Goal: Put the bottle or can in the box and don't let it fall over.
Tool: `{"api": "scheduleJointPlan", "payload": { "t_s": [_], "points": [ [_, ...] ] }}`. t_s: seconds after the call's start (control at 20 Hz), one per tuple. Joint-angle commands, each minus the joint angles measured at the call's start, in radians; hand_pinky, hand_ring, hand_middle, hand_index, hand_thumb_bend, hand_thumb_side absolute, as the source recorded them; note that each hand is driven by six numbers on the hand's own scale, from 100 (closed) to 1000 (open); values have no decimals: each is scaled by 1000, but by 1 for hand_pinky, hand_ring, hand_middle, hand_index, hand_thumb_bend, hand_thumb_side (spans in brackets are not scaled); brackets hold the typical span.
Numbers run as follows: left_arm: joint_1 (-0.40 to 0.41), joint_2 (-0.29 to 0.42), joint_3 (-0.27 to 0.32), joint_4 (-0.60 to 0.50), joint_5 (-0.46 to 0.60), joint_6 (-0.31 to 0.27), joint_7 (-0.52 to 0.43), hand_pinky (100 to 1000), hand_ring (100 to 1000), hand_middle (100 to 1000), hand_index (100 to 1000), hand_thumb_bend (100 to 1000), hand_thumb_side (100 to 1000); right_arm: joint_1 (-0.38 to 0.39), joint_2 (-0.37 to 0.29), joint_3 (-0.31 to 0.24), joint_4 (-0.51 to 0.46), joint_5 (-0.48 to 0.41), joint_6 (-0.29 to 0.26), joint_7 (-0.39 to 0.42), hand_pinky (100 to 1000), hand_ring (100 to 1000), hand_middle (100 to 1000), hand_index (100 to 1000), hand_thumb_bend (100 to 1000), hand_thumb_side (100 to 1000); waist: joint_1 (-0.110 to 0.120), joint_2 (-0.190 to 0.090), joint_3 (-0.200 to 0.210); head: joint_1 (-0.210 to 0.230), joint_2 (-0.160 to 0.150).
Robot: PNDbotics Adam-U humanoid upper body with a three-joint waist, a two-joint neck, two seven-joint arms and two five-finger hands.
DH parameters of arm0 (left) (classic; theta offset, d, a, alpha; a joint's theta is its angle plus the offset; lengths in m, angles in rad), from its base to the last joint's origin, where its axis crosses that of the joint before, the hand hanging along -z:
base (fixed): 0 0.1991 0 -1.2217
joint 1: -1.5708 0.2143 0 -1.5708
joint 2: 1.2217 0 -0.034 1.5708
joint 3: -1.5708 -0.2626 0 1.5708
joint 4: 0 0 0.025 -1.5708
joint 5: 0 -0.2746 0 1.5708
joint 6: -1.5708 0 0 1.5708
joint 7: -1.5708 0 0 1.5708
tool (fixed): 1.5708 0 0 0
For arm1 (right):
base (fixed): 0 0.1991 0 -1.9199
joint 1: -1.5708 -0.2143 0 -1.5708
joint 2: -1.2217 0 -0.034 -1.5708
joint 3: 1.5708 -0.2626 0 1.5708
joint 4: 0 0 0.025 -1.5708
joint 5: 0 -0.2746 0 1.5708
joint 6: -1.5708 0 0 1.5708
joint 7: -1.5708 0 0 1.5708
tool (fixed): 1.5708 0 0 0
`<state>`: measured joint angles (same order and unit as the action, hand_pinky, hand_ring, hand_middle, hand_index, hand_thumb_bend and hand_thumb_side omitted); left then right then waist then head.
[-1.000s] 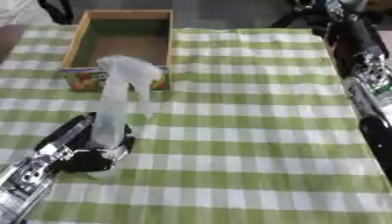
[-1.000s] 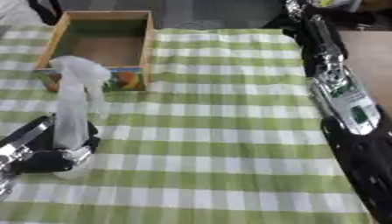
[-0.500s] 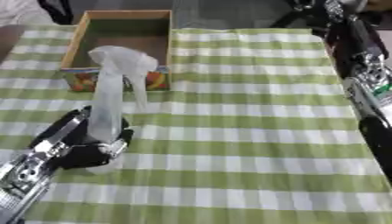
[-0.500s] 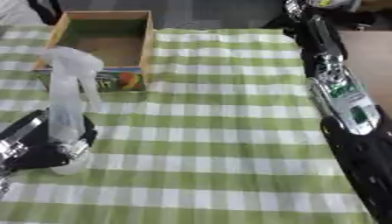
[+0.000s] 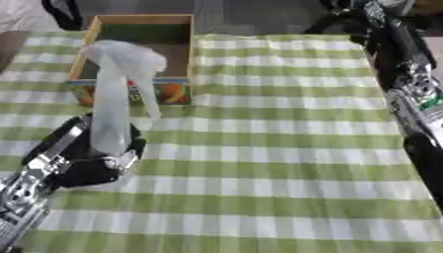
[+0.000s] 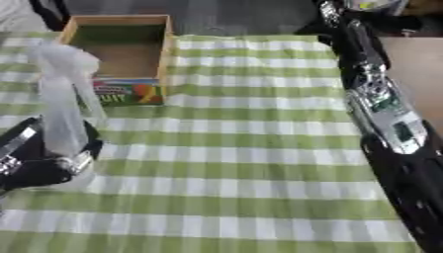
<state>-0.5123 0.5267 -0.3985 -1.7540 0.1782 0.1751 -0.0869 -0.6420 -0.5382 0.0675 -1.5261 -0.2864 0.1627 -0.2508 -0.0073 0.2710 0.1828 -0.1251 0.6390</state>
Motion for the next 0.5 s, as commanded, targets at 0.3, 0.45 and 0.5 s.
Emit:
{"api": "scheduleJointPlan", "payload": {
  "t_s": [0.3,0.45,0.5],
  "points": [
    [-33,44,86,-86,58,-4,38,1000,559,315,323,100,145,-11,-24,-14,-10,-5,-5,1,906,801,849,852,100,789,8,-19,6,-9,-7],
    [-51,59,113,-100,92,-1,57,1000,559,318,325,100,144,-11,-27,-15,-11,-4,-6,1,906,801,849,852,100,788,10,-21,7,-14,-7],
    [-60,65,122,-103,105,1,63,1000,558,318,325,100,144,-12,-28,-15,-11,-4,-6,0,906,801,849,852,100,787,10,-21,7,-14,-7]
  ]
}}
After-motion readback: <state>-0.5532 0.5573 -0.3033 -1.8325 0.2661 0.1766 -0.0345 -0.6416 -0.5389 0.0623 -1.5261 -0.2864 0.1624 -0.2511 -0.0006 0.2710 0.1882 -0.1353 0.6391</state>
